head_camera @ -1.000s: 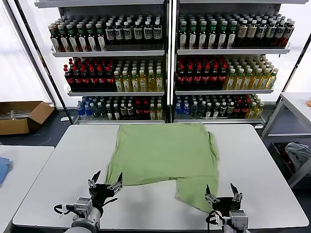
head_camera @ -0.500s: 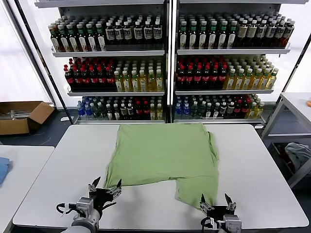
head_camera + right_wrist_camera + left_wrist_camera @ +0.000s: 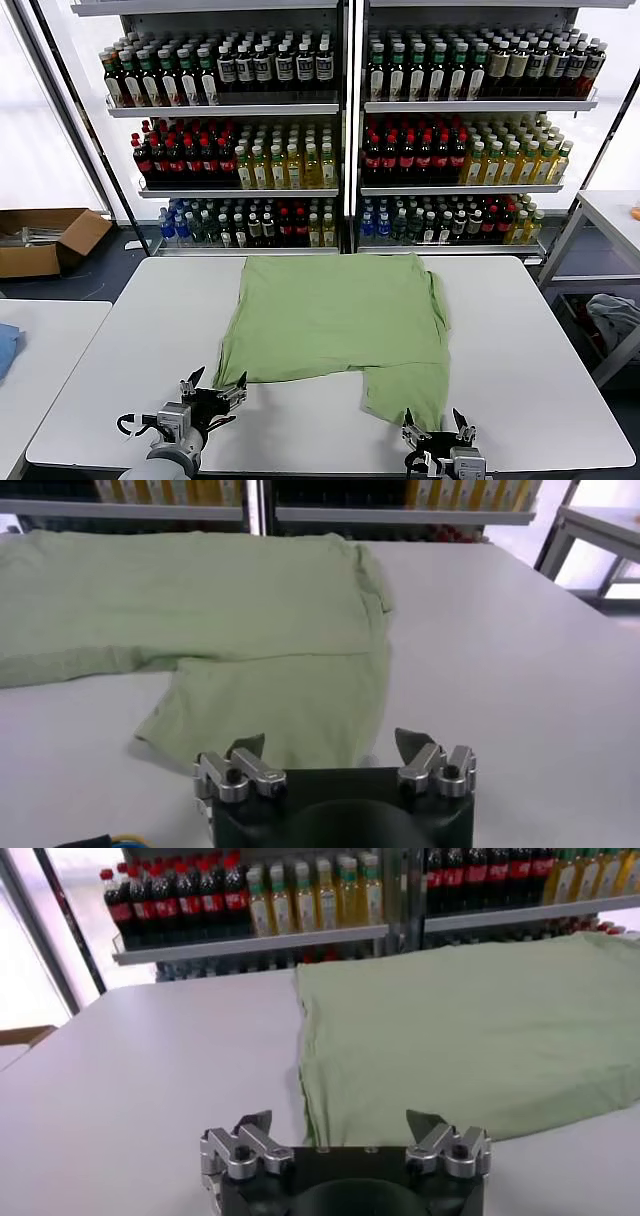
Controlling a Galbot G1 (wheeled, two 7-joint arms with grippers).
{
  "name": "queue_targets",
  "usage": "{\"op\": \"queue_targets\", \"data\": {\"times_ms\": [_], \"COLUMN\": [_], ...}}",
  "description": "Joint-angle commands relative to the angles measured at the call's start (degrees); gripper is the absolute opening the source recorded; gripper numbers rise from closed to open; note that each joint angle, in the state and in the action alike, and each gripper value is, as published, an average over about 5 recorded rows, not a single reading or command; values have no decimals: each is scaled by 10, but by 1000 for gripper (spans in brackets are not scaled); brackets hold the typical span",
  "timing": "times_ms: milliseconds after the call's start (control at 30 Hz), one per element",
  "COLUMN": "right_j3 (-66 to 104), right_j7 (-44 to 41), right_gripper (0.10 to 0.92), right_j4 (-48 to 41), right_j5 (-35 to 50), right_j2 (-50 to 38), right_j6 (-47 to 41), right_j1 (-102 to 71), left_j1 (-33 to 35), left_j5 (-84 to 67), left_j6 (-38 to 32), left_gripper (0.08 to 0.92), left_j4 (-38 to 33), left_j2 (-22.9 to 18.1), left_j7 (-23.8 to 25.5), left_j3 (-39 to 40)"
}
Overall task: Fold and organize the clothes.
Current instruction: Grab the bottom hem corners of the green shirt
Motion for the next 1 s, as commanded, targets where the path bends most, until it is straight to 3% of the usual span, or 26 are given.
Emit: {"op": "queue_targets", "data": {"times_ms": [33,300,400,1000], "right_j3": [-2,3,2,-2], "right_j7": [1,3,4,-1], "right_gripper": [823,818,769,250], "right_j4": [-2,-11,-14,-29], "right_j5": [2,10,12,7], "right_j2": [3,4,5,5], "right_j6": [-1,0,1,8], "right_j1": [0,0,0,2], "left_j1": [-4,-2,-1,-7], "left_j5": [-4,-4,-3,-3], "left_j6": [3,3,3,1], "left_gripper": [823,823,805,312], "left_j4": [21,23,25,43], "left_j2": [0,-1,-1,-1], "left_j7": [1,1,1,9], "left_j3": [1,3,5,7]}}
